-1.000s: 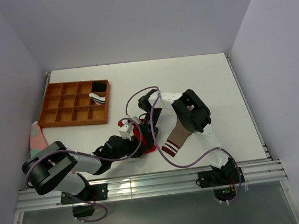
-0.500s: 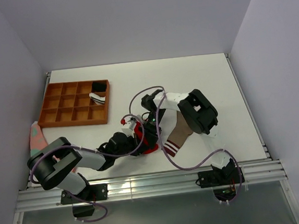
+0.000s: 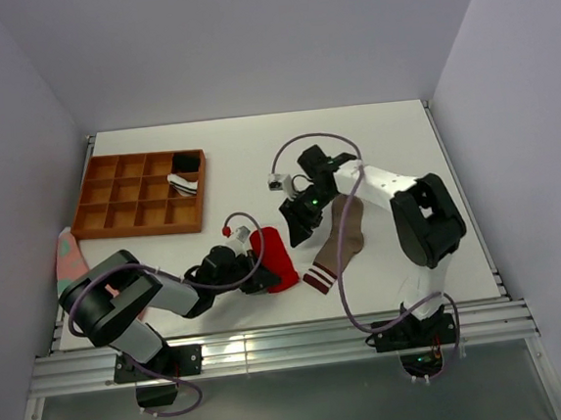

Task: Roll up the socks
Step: Roll the sock at the center of the board.

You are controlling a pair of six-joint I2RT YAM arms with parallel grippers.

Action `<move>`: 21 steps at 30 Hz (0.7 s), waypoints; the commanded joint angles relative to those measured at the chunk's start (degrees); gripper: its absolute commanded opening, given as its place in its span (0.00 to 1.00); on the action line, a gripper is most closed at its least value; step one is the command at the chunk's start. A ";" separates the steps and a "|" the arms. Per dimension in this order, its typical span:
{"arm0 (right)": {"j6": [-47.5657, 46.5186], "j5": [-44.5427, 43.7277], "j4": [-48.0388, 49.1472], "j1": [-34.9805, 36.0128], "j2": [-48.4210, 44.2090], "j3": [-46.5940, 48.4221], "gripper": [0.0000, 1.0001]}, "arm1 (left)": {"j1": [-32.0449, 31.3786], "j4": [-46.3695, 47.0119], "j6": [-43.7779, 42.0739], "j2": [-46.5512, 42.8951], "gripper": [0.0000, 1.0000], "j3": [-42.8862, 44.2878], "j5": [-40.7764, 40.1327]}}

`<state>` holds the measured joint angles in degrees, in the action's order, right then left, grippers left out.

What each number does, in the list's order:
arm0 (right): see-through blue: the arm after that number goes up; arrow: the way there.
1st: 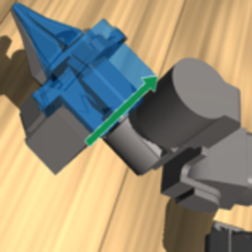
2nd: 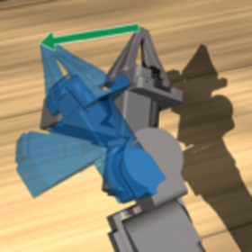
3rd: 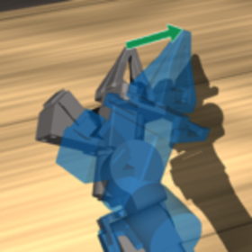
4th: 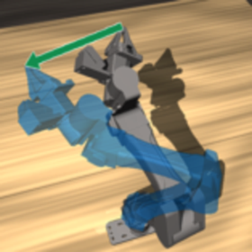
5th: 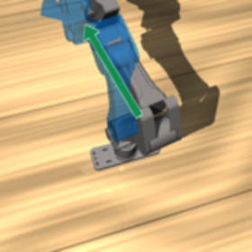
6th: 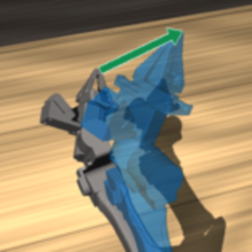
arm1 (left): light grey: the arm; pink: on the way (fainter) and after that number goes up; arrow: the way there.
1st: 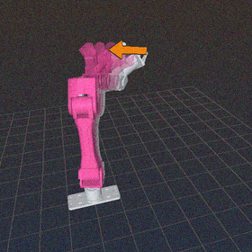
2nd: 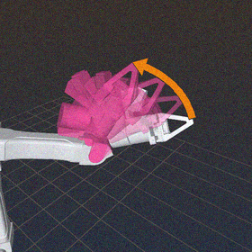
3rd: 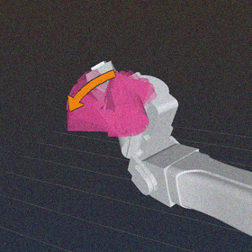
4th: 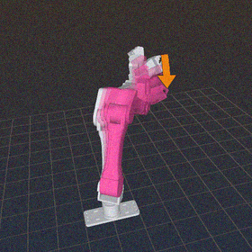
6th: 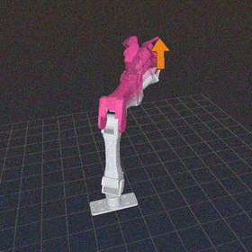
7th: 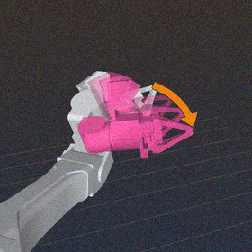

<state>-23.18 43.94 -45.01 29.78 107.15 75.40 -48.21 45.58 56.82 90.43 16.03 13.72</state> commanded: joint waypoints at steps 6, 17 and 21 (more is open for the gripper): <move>-7.66 -13.24 14.33 0.97 -19.93 -16.67 0.51 | 1.80 -19.12 4.88 3.52 0.00 0.93 7.89; -19.09 -23.90 33.85 20.39 -41.76 -41.81 0.57 | 4.08 -24.14 8.75 4.93 0.00 -0.74 15.19; -19.89 -24.96 34.38 24.62 -40.89 -42.26 0.57 | 5.31 -27.64 7.44 4.58 0.00 0.57 15.82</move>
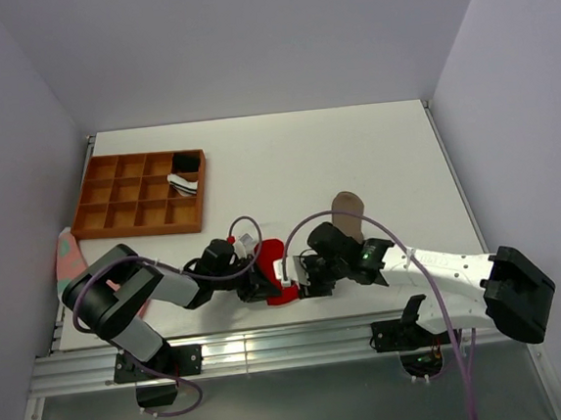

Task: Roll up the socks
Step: Roll the sock at the center of the board.

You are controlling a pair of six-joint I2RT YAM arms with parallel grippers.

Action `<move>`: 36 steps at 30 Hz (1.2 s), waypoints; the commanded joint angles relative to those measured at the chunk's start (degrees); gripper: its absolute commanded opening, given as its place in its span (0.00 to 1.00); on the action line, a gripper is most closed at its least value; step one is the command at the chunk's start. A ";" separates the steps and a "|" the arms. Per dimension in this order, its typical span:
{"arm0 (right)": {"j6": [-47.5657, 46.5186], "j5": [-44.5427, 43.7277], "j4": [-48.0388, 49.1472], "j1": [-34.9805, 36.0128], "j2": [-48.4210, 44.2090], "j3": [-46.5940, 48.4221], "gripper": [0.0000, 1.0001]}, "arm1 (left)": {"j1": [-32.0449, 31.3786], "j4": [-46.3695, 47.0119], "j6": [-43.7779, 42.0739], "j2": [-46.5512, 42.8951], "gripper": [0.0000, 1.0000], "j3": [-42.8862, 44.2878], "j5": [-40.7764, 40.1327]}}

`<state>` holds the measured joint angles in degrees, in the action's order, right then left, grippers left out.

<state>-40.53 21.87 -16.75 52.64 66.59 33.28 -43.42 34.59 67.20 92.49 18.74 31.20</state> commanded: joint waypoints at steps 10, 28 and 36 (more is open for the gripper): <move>-3.06 -9.03 10.60 12.75 1.26 -2.69 0.52 | 1.58 -17.01 -3.92 3.22 0.00 -0.99 -0.27; -2.09 -16.24 12.97 17.84 10.67 -0.14 0.49 | 2.20 -16.75 -5.85 3.49 0.00 -0.37 1.32; -1.65 -17.21 11.84 18.28 14.44 2.58 0.43 | 2.29 -13.76 -4.98 4.72 0.00 -0.46 2.99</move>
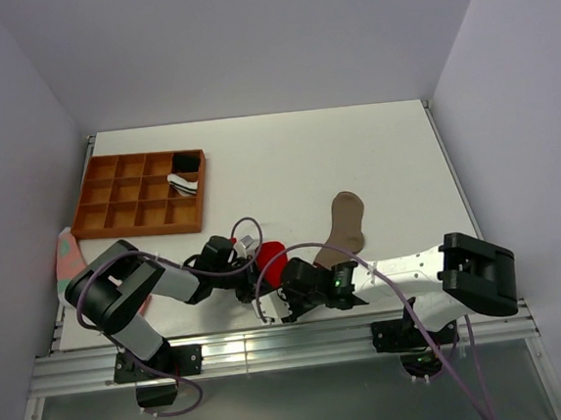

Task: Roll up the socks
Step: Roll the sock at the center of the board.

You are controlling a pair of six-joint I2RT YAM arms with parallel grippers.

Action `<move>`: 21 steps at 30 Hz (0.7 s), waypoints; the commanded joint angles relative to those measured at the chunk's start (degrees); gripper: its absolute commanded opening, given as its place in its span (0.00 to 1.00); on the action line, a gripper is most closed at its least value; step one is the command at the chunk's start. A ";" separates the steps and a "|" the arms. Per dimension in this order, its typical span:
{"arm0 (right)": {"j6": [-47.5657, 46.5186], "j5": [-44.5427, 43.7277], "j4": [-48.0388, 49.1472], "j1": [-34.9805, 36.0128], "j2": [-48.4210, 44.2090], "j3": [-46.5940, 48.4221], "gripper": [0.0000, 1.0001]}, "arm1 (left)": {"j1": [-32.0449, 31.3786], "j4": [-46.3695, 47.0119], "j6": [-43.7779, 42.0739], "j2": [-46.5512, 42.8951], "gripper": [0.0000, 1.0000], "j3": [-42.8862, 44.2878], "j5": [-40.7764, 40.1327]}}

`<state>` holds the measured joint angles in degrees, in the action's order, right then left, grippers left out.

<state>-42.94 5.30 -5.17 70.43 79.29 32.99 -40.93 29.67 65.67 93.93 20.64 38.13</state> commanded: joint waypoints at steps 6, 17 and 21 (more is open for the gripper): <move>2.07 5.06 -6.95 -0.56 3.68 7.17 0.24 | -0.12 -4.90 -1.25 1.35 0.13 -3.50 -4.11; 1.98 20.79 -25.32 -12.15 9.65 18.06 0.18 | 0.76 -6.55 -0.28 -9.90 0.33 -2.89 -15.18; 2.16 25.44 -29.45 -15.23 13.78 21.49 0.18 | 0.76 -6.56 1.21 -12.36 0.30 -4.38 -20.10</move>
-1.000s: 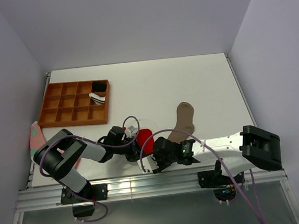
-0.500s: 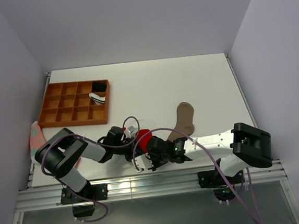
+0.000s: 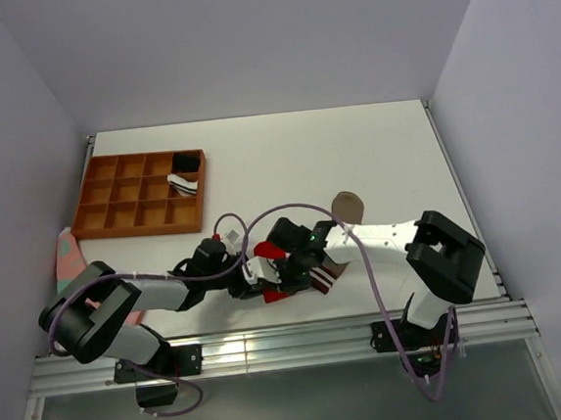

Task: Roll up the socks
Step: Roll the sock at the center of the board.

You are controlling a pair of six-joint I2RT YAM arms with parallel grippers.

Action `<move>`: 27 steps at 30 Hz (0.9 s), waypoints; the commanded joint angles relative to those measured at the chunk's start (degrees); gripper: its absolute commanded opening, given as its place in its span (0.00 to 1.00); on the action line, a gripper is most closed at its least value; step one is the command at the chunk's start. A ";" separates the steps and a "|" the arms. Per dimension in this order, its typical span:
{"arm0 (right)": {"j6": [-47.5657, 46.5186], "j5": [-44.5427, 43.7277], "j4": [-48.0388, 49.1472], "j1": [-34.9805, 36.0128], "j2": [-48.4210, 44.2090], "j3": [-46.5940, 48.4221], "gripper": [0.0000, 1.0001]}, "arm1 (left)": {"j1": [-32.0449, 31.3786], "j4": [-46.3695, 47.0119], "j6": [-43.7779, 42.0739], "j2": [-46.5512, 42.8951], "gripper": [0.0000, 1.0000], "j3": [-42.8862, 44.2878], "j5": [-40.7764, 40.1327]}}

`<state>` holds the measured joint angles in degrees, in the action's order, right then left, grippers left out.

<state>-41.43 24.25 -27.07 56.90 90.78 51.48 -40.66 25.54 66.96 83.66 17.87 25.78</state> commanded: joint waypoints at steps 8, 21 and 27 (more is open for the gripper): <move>-0.66 14.59 -20.99 -7.50 14.94 15.47 0.18 | 0.41 -3.13 -2.88 -12.53 0.27 -6.26 -15.40; -3.40 21.11 -40.34 -16.39 34.19 34.47 0.18 | -9.17 8.02 -18.87 -29.25 0.38 -11.19 -27.80; -3.31 20.49 -42.36 -16.91 36.39 36.31 0.18 | -9.78 12.60 -24.59 -24.34 0.41 -10.14 -26.31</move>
<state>-43.44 47.44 -67.02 40.23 125.10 85.78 -49.95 32.67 48.10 57.10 7.40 0.36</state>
